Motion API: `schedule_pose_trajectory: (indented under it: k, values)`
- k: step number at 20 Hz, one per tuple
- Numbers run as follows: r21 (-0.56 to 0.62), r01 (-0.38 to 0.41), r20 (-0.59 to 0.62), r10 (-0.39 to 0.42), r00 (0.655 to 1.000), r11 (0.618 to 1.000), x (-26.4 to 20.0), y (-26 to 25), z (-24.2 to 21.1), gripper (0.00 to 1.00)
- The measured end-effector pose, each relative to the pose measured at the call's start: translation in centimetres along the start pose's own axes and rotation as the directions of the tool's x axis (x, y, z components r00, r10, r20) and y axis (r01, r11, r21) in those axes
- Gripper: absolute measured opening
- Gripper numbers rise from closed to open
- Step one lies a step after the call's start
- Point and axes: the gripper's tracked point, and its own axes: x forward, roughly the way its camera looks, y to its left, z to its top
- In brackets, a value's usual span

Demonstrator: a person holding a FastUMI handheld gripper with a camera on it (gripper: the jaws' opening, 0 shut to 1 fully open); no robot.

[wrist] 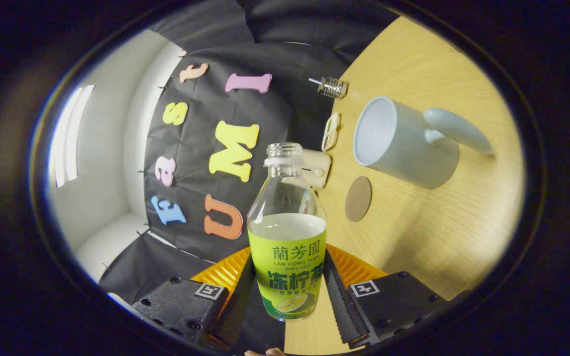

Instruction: Take the bottle from table, then pour the juice into the cup, finally place the bottle on the coaster

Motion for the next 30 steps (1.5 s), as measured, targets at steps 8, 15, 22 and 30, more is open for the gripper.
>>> schedule_pose_trajectory:
  k: [8, 15, 22, 30]
  values:
    - [0.181, -0.021, -0.019, 0.025, 1.000, 0.983, 0.0, -0.5, 0.4, 0.77]
    - [0.260, -0.039, -0.003, 0.041, 0.999, 0.965, 0.6, 0.6, 0.8, 0.78]
    - [0.386, -0.068, 0.012, 0.068, 0.998, 0.920, 0.9, 1.4, 1.1, 0.78]
    - [0.435, -0.136, 0.083, 0.111, 0.990, 0.890, 0.6, 3.6, 2.4, 0.77]
